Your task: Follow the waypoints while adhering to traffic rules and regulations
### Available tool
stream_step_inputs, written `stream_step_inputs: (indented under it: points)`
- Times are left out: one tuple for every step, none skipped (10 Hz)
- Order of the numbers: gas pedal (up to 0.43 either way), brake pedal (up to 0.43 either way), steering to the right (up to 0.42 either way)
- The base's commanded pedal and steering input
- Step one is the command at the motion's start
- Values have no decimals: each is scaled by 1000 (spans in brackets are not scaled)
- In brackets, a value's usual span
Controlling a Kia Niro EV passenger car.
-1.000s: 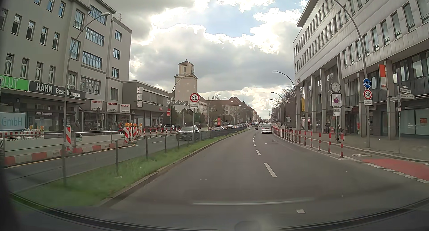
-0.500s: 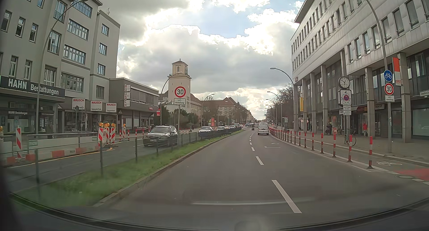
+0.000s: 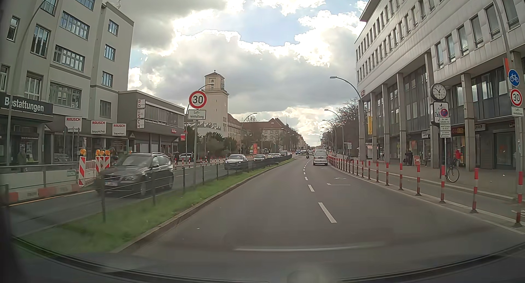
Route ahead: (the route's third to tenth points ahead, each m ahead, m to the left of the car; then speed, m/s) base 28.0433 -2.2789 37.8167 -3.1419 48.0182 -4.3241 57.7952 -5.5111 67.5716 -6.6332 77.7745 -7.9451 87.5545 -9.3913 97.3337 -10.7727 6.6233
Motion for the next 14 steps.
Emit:
stream_step_inputs:
  points:
    - [59, 30, 13]
    - [59, 37, 13]
    - [59, 30, 13]
    - [59, 37, 13]
    - [59, 30, 13]
    - [67, 30, 13]
    - [67, 30, 13]
    - [67, 30, 13]
    - [67, 30, 13]
    - [67, 30, 13]
    - [67, 30, 13]
    - [67, 30, 13]
    - [67, 30, 13]
    - [67, 30, 13]
